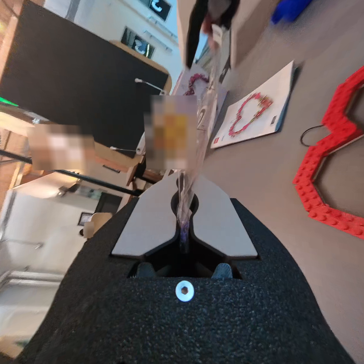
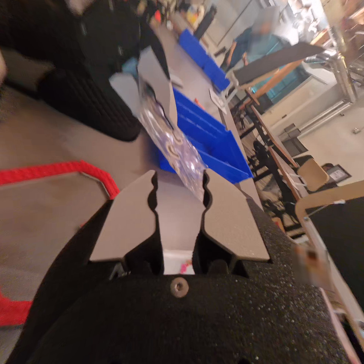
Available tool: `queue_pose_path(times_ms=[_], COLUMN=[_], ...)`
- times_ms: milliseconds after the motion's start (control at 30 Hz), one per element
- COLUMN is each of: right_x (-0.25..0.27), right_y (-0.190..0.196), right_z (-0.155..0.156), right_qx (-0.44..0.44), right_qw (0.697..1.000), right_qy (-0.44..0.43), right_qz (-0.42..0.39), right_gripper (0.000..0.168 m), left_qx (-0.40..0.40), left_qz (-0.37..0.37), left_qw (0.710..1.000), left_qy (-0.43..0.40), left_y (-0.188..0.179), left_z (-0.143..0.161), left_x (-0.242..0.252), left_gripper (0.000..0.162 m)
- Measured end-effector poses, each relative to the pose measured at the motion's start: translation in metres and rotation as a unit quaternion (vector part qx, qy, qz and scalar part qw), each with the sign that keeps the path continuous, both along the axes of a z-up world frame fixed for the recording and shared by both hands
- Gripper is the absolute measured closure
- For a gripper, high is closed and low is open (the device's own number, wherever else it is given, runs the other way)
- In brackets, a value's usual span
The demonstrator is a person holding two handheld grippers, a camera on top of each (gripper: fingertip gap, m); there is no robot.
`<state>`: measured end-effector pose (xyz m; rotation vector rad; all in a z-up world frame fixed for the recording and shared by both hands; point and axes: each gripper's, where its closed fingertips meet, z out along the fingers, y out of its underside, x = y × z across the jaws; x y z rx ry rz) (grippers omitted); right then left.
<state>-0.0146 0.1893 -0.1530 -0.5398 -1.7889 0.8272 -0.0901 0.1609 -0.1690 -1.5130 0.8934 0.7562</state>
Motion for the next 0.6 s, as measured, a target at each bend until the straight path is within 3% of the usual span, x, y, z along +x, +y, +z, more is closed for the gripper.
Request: queue_pose_path(times_ms=[100, 133, 233, 333, 600], right_x=[0.015, 0.016, 0.008, 0.006, 0.009], right_y=[-0.026, -0.034, -0.037, -0.045, -0.046], right_z=[0.029, 0.032, 0.014, -0.012, -0.022], right_qx=[-0.119, -0.144, -0.145, -0.115, -0.112], right_qw=[0.992, 0.989, 0.987, 0.987, 0.988], right_qy=[0.027, 0.017, -0.048, -0.095, -0.091], right_qz=[0.023, 0.021, -0.049, -0.056, -0.059], right_gripper=[0.161, 0.167, 0.166, 0.164, 0.158], left_qx=[0.013, 0.018, 0.042, 0.067, 0.069], left_qz=[0.032, 0.042, 0.055, 0.058, 0.035], left_qw=[0.999, 0.998, 0.995, 0.994, 0.997], left_qy=[0.017, 0.031, 0.07, 0.061, -0.015], left_y=[0.005, 0.006, 0.008, 0.007, 0.007], left_z=[-0.006, -0.006, -0.002, 0.005, 0.001], left_x=[-0.003, -0.003, 0.001, 0.004, 0.006], left_gripper=[0.161, 0.161, 0.161, 0.161, 0.162])
